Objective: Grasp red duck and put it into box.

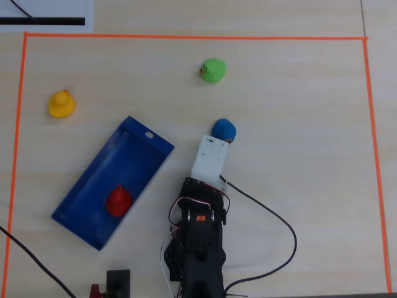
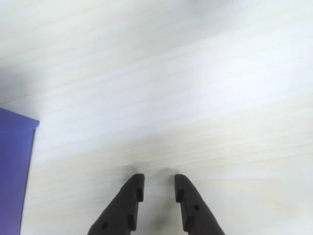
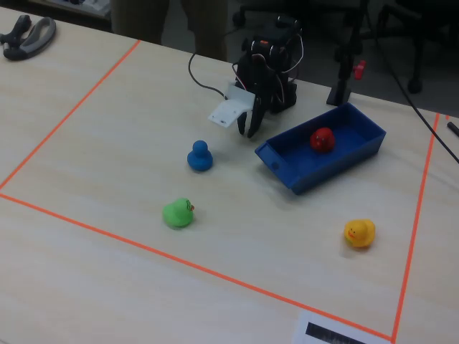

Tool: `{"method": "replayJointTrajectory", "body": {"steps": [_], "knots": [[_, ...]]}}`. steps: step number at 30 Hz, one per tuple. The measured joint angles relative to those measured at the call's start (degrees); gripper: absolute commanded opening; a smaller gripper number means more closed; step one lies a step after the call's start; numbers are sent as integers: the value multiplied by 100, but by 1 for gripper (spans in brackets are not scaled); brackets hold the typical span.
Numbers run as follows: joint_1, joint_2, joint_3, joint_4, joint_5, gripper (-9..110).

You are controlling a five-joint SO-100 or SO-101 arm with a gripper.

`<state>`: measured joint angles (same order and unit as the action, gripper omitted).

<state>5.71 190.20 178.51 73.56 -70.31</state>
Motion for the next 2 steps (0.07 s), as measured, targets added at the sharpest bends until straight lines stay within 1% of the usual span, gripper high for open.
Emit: {"method": "replayJointTrajectory", "body": {"steps": [2], "knots": [[0, 0, 0, 0, 0, 6]]}}
